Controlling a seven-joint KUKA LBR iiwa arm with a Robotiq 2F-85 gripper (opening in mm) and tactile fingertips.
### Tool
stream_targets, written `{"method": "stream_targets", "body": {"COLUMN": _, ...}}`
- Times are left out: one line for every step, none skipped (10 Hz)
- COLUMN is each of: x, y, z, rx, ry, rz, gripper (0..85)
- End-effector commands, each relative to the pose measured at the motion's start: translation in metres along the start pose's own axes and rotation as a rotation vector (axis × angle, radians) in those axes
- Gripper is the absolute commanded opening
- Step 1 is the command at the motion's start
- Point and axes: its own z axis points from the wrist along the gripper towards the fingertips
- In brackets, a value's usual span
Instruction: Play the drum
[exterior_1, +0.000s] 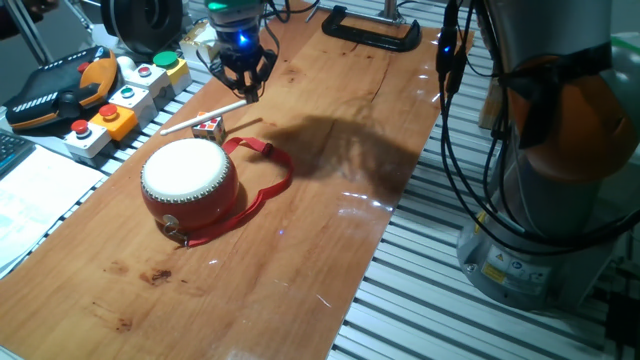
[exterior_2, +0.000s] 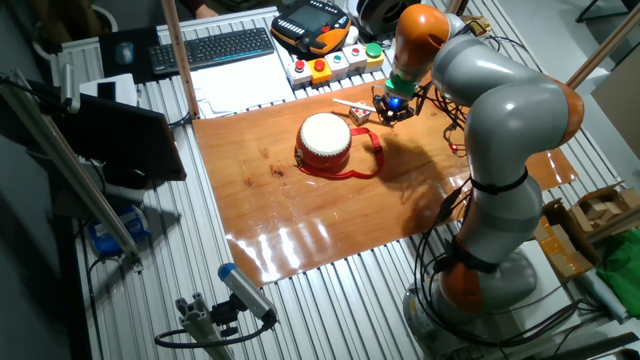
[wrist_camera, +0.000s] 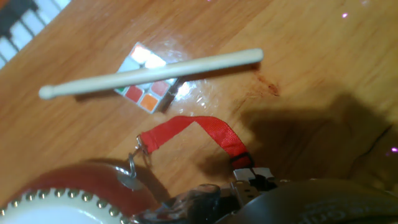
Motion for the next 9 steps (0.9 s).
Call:
{"method": "stream_targets", "body": {"x": -0.0012, "y": -0.0009, "z": 0.0000, "rx": 0.000, "ry": 0.009, "rz": 0.011, "gripper": 0.7}}
{"method": "stream_targets", "body": {"x": -0.0015, "y": -0.0014, "z": 0.0001, "rx": 0.001, "ry": 0.012, "rz": 0.019, "gripper": 0.7}}
{"method": "stream_targets", "body": {"x": -0.0017, "y": -0.0017, "z": 0.0002, "rx": 0.005, "ry": 0.007, "rz": 0.022, "gripper": 0.7}}
{"method": "stream_targets", "body": {"x": -0.0020, "y": -0.0017, "z": 0.0007, "rx": 0.008, "ry": 0.004, "rz": 0.024, "gripper": 0.7}}
{"method": "stream_targets", "body": {"x": -0.0022, "y": -0.0020, "z": 0.0010, "rx": 0.007, "ry": 0.007, "rz": 0.028, "gripper": 0.7}}
{"method": "stream_targets", "body": {"x": -0.0022, "y": -0.0023, "z": 0.0008, "rx": 0.005, "ry": 0.014, "rz": 0.030, "gripper": 0.7}}
{"method": "stream_targets", "body": {"x": -0.0022, "y": -0.0023, "z": 0.0008, "rx": 0.000, "ry": 0.032, "rz": 0.037, "gripper": 0.7}}
{"method": "stream_targets", "body": {"x": -0.0022, "y": -0.0023, "z": 0.0008, "rx": -0.004, "ry": 0.041, "rz": 0.050, "gripper": 0.7}}
{"method": "stream_targets", "body": {"x": -0.0022, "y": -0.0023, "z": 0.0008, "rx": 0.007, "ry": 0.034, "rz": 0.075, "gripper": 0.7}}
